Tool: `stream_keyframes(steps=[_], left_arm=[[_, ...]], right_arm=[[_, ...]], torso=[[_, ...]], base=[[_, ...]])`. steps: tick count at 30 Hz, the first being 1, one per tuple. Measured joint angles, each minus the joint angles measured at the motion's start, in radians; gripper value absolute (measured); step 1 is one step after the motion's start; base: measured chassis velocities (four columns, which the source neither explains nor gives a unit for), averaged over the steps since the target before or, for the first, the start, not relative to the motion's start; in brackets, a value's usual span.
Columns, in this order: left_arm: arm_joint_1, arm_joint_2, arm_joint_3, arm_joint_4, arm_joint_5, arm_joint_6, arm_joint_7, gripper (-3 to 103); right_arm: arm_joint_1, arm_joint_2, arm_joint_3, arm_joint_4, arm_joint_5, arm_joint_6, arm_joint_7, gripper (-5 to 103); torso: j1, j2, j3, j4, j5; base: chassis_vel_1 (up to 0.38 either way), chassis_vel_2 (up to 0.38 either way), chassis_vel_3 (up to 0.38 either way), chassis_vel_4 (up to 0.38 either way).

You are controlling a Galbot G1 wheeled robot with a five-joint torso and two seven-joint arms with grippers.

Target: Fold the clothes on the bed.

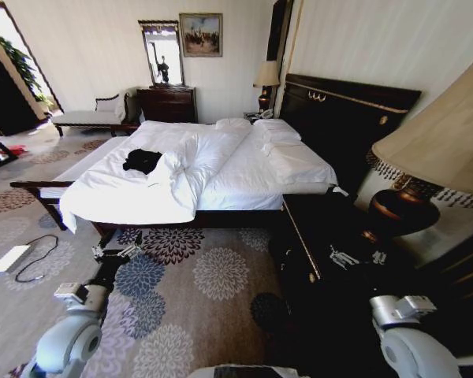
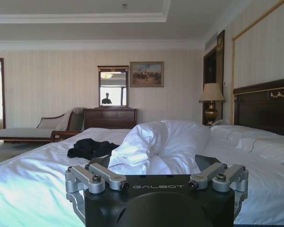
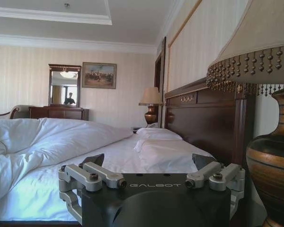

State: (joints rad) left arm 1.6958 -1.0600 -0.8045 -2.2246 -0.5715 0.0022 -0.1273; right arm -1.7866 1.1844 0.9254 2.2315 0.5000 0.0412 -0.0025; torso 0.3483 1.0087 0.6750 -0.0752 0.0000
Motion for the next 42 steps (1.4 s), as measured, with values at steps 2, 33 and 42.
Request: stream_keyframes(steps=[2,33,42], left_arm=[[-0.001,-0.003,0.001,0.005,0.002,0.000,-0.004,100],[0.002,-0.023,0.023,0.005,0.011,0.001,-0.008,100],[0.000,-0.026,0.029,0.011,0.015,0.001,-0.008,100]], right_arm=[[-0.002,0.010,-0.004,0.000,0.000,0.002,0.000,100],[-0.015,0.059,-0.002,0.006,-0.033,0.008,-0.020,100],[-0.020,0.061,-0.004,0.001,-0.035,0.015,-0.023,100]], torso=[[0.000,0.000,0.000,0.0000,0.0000],[0.000,0.000,0.000,0.0000,0.0001],[0.000,0.000,0.000,0.0000,0.0000]], base=[[0.000,0.000,0.000,0.000],[0.000,0.000,0.000,0.000],[-0.019,0.020,0.018,-0.024]])
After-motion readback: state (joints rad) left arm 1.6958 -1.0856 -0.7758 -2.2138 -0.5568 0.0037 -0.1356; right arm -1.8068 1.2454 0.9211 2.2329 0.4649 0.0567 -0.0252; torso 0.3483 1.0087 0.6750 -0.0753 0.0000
